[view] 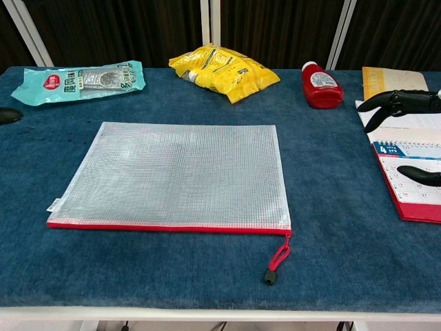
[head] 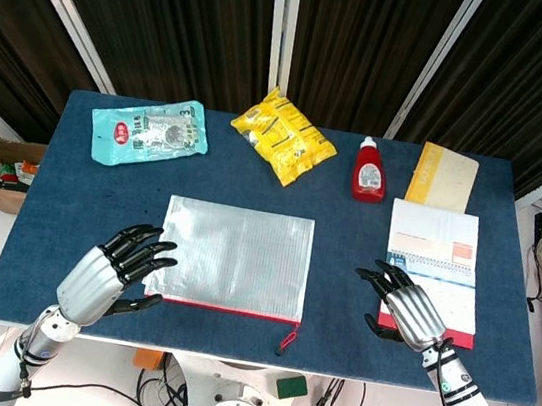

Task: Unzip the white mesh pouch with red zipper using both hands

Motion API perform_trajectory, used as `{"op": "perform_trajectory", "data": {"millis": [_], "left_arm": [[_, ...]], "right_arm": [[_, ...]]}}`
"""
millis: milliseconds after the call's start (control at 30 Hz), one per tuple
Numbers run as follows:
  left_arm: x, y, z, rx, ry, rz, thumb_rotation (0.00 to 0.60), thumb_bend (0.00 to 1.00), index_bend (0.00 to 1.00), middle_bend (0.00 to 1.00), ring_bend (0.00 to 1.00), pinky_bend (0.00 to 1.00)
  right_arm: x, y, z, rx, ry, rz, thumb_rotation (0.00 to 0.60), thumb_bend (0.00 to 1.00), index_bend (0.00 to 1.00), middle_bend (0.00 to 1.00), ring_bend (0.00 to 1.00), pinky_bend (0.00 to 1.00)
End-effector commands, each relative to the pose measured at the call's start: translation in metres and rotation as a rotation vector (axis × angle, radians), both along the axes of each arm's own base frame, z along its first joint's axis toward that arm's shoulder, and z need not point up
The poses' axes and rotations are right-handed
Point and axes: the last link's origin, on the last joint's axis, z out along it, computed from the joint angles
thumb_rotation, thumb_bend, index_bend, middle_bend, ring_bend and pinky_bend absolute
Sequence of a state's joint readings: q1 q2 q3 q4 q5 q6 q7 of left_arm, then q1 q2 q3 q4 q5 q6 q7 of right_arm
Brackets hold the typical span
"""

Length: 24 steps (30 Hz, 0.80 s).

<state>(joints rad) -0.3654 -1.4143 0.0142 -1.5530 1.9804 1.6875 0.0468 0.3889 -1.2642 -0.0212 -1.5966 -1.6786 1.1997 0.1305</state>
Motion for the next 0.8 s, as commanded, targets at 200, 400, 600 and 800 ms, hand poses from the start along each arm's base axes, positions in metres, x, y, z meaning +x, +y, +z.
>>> {"op": "perform_trajectory", "data": {"millis": [200, 400, 600, 800], "left_arm": [[-0.006, 0.008, -0.006, -0.02, 0.038, 0.034, 0.6, 0.1, 0.3, 0.25, 0.17, 0.22], [-0.009, 0.014, -0.016, -0.083, 0.101, 0.054, 0.6, 0.09, 0.31, 0.26, 0.17, 0.22], [0.005, 0.019, -0.045, -0.185, 0.225, -0.012, 0.6, 0.1, 0.32, 0.3, 0.2, 0.25], [0.033, 0.025, -0.085, -0.268, 0.351, -0.112, 0.6, 0.1, 0.33, 0.32, 0.21, 0.25]], "right_arm": [[-0.005, -0.009, 0.012, -0.039, -0.024, -0.021, 0.6, 0.35, 0.17, 0.27, 0.07, 0.19], [-0.003, -0.012, 0.054, -0.15, -0.081, -0.011, 0.6, 0.35, 0.17, 0.27, 0.07, 0.19], [0.008, -0.014, 0.085, -0.225, -0.089, 0.03, 0.6, 0.35, 0.17, 0.27, 0.07, 0.19], [0.02, -0.016, 0.087, -0.217, -0.076, 0.055, 0.6, 0.35, 0.17, 0.27, 0.07, 0.19]]}}
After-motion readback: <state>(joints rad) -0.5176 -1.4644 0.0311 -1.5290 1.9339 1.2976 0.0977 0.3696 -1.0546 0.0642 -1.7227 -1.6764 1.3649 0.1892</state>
